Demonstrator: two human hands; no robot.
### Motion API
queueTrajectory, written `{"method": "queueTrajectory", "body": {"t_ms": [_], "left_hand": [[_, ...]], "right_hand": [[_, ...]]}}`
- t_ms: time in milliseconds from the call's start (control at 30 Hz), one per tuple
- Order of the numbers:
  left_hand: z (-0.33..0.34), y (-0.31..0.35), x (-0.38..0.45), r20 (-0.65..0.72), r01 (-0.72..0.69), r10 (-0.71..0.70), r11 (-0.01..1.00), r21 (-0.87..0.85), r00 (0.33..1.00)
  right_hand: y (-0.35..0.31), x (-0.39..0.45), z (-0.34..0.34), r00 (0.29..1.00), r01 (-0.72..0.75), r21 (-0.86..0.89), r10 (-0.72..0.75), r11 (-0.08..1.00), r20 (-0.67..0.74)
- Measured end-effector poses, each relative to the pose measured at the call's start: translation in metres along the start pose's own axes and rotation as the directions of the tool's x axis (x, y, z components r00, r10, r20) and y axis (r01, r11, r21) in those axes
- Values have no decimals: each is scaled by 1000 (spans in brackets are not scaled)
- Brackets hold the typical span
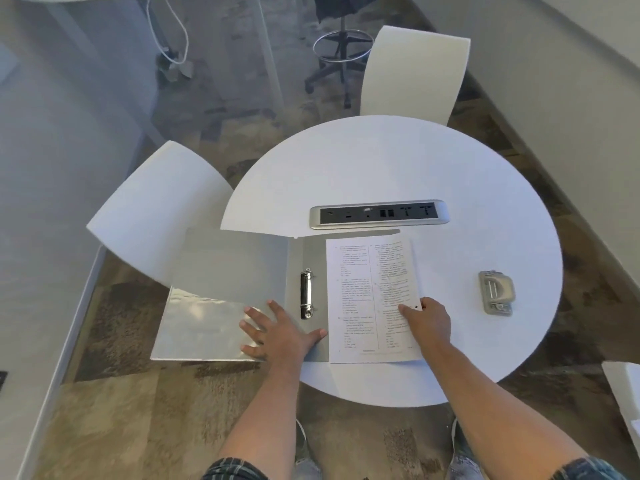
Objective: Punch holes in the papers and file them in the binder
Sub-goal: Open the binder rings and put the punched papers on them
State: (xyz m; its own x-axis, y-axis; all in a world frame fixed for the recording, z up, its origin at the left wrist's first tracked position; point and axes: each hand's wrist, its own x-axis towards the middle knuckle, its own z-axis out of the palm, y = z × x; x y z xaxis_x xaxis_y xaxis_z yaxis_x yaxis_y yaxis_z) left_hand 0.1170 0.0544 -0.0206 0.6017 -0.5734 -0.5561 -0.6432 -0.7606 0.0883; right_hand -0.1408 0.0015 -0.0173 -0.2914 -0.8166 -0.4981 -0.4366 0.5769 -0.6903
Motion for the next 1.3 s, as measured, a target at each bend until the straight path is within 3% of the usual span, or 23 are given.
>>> {"method": "queueTrajectory", "body": {"t_ms": [167, 300, 433, 700, 767, 867, 933, 1000, 1133, 1200, 1300], "left_hand": [[4, -2, -3, -43, -50, 51, 998, 28, 998], [8, -5, -2, -113, -176, 189, 977, 117, 975], [7, -5, 1, -51, -268, 282, 945, 188, 958], [-1, -8, 9, -43, -301, 303, 952, 57, 952], [-2, -7, 9, -41, -295, 297, 954, 51, 954], [-1, -4, 6, -56, -290, 291, 957, 28, 955], [0, -3, 6, -64, -288, 288, 957, 21, 955], [1, -3, 7, -60, -287, 287, 958, 7, 956], [3, -4, 6, -56, -301, 297, 950, -89, 953], [1, -4, 7, -42, -303, 300, 933, -196, 953], [-4, -6, 13, 1, -295, 306, 917, -267, 952]], "right_hand": [[-2, -3, 8, 999, -30, -147, 25, 989, -36], [-4, -5, 16, 998, -33, -209, 21, 977, -61], [-5, -3, 24, 998, -9, -188, -3, 982, -66], [-5, -4, 35, 993, -51, -172, 33, 984, -109], [-7, -8, 40, 984, -33, -287, -20, 957, -179], [-14, -15, 50, 925, 175, -475, -309, 863, -222], [-22, -18, 61, 872, 401, -438, -482, 805, -88], [-33, -22, 77, 797, 598, -310, -588, 739, 138], [-47, -35, 107, 606, 762, -150, -612, 630, 507], [-48, -36, 119, 592, 772, -180, -585, 610, 555], [-46, -29, 129, 662, 711, -190, -554, 676, 504]]}}
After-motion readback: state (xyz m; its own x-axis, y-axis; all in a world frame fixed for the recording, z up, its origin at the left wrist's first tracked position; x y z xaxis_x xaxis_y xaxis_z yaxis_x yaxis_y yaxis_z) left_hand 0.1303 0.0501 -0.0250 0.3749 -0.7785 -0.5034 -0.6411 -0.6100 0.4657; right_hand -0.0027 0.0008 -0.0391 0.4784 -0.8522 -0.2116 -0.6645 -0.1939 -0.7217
